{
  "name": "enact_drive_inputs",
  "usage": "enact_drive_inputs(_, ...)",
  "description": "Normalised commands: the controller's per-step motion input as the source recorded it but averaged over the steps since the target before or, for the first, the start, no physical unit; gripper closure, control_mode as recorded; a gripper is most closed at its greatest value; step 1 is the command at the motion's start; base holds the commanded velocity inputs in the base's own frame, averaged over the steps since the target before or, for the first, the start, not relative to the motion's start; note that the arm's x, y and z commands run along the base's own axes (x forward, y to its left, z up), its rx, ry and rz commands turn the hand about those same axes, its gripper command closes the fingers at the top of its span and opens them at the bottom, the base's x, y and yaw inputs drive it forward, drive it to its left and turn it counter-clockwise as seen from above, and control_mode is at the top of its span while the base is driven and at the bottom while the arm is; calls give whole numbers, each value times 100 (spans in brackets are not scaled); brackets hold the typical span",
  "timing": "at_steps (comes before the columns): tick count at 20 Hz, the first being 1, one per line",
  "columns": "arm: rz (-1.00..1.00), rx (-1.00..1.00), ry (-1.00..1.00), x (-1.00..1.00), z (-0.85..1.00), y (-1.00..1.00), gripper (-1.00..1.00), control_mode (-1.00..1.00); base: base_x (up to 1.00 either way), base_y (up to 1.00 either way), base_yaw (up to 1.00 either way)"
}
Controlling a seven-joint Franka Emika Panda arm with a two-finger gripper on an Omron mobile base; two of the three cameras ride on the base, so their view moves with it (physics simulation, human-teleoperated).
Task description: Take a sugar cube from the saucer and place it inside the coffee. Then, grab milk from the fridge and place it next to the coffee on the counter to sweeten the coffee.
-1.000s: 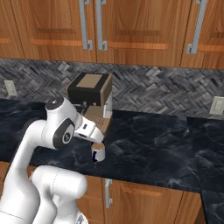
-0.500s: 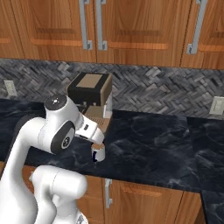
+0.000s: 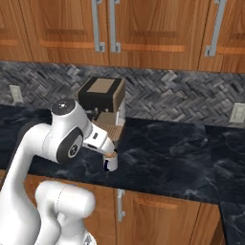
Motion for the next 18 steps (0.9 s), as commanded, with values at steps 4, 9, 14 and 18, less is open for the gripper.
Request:
enact_drive_inputs(4,0,0,0,0,0,0,-100,100,-100,46,38)
enact_drive_inputs(9,0,0,0,0,0,0,-100,100,-45,44,79)
enact_drive_inputs(14,0,0,0,0,0,0,-100,100,-13,17,100)
enact_drive_inputs(18,0,0,0,0,0,0,-100,100,0,10,99)
